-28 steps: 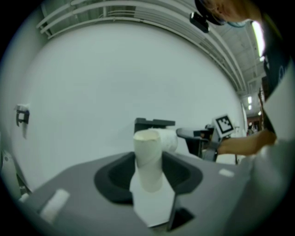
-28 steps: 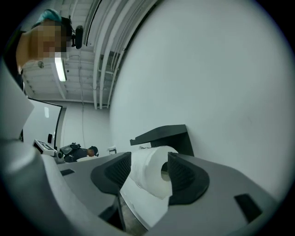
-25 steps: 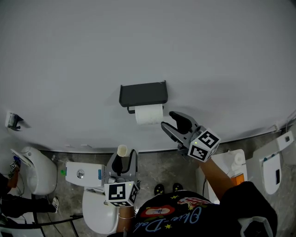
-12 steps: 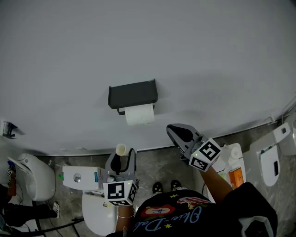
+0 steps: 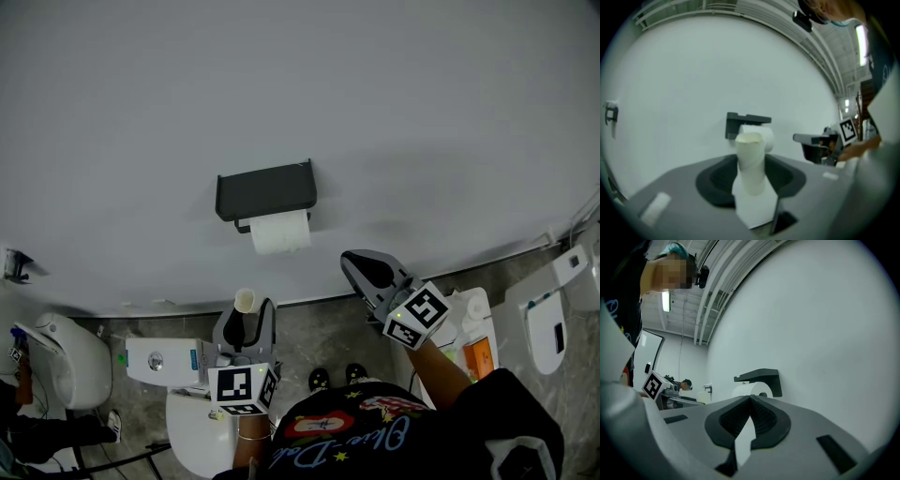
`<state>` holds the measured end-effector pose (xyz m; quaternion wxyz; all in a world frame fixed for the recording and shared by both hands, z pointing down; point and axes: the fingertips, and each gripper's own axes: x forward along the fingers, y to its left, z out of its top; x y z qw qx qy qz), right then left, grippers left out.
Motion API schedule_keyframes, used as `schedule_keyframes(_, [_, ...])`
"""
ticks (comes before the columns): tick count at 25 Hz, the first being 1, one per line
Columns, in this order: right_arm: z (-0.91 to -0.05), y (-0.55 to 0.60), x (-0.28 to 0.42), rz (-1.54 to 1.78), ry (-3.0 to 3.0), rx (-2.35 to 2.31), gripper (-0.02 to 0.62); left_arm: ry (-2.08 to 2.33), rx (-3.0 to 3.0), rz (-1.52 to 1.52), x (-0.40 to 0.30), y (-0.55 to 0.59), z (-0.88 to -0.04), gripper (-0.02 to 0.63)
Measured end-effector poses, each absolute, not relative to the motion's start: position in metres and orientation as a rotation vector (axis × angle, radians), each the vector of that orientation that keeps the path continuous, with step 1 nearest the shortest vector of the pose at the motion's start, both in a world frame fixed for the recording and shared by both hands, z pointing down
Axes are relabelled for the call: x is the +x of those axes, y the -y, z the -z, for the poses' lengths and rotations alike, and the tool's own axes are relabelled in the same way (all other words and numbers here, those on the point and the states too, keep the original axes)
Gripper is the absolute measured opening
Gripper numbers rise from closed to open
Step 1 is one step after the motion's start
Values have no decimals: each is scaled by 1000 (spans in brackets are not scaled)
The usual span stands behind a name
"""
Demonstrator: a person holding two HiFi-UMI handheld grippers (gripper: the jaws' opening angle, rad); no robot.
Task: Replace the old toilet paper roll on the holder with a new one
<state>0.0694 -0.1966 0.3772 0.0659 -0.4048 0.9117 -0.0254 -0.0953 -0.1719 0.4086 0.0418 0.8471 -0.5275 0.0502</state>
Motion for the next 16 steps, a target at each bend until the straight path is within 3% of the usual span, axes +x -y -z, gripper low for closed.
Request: schedule_keyframes(16, [-379,202,62,77,-2799,-1202,13,1601,2604,-141,-94,183,-408,179])
